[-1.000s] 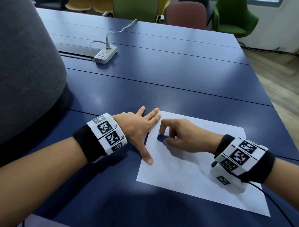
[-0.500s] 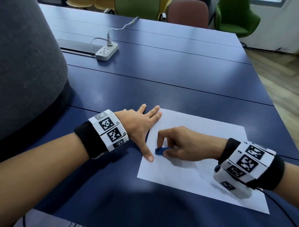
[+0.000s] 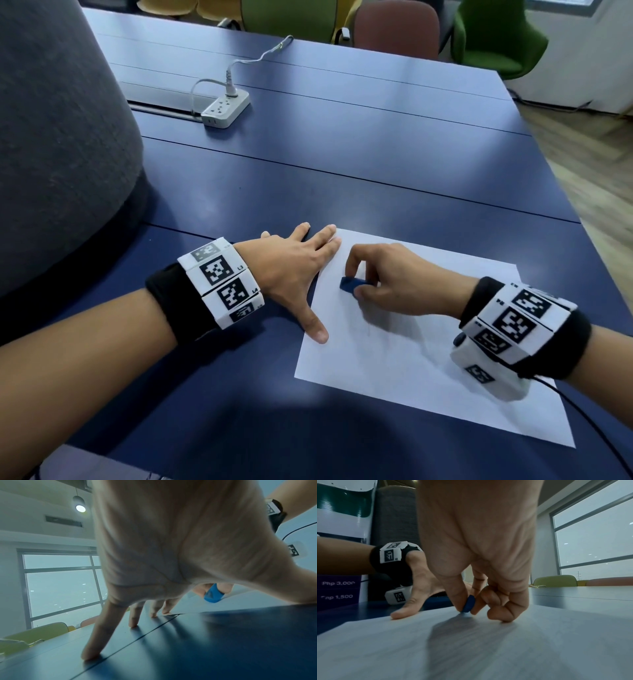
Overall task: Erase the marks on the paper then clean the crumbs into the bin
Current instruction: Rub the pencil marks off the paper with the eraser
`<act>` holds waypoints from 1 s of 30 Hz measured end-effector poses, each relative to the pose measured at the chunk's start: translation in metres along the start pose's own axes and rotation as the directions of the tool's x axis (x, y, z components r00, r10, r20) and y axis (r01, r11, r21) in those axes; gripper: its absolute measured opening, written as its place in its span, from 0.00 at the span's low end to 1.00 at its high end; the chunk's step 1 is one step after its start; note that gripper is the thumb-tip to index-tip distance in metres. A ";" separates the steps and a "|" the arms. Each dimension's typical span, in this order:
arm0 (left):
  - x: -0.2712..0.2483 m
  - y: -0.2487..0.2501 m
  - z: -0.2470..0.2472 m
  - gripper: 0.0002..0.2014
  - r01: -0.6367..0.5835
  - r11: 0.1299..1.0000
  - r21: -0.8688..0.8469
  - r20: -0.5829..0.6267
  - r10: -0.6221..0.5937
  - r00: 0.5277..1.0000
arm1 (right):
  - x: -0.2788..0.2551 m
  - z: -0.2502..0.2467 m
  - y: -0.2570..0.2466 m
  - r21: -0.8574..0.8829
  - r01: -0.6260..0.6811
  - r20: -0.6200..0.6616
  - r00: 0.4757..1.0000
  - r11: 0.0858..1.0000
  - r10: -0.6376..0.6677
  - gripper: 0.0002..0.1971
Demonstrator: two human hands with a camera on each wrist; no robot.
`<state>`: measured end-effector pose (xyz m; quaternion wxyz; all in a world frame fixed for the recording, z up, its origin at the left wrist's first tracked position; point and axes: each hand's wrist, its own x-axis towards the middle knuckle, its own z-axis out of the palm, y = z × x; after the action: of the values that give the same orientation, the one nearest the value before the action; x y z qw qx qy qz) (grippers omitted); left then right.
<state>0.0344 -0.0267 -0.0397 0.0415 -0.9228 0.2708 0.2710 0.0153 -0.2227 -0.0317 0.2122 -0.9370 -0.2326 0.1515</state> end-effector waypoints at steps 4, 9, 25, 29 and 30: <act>-0.011 0.004 0.008 0.75 -0.021 0.999 0.031 0.001 0.021 1.000 | -0.012 0.007 -0.002 0.030 0.035 0.051 0.998 0.999 -0.037 0.06; -0.025 0.013 0.019 0.75 -0.036 0.997 0.072 -0.034 0.038 0.999 | -0.011 0.004 -0.005 -0.012 0.024 0.064 0.998 1.000 -0.024 0.05; -0.023 0.016 0.020 0.77 -0.025 0.995 0.098 -0.037 0.029 0.999 | -0.027 0.012 -0.021 -0.069 0.184 0.207 0.964 0.981 -0.167 0.08; -0.023 0.017 0.020 0.77 -0.020 0.996 0.089 -0.026 0.023 0.999 | -0.029 0.011 -0.022 -0.018 0.161 0.276 0.949 0.987 -0.150 0.08; -0.022 0.016 0.020 0.77 -0.021 0.996 0.085 -0.028 0.023 0.999 | -0.024 0.008 -0.018 -0.022 0.143 0.226 0.965 0.990 -0.134 0.08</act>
<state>0.0003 -0.0254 -0.0440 0.0739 -0.9210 0.2927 0.2464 -0.0148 -0.2174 -0.0256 0.1771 -0.8992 -0.3227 0.2364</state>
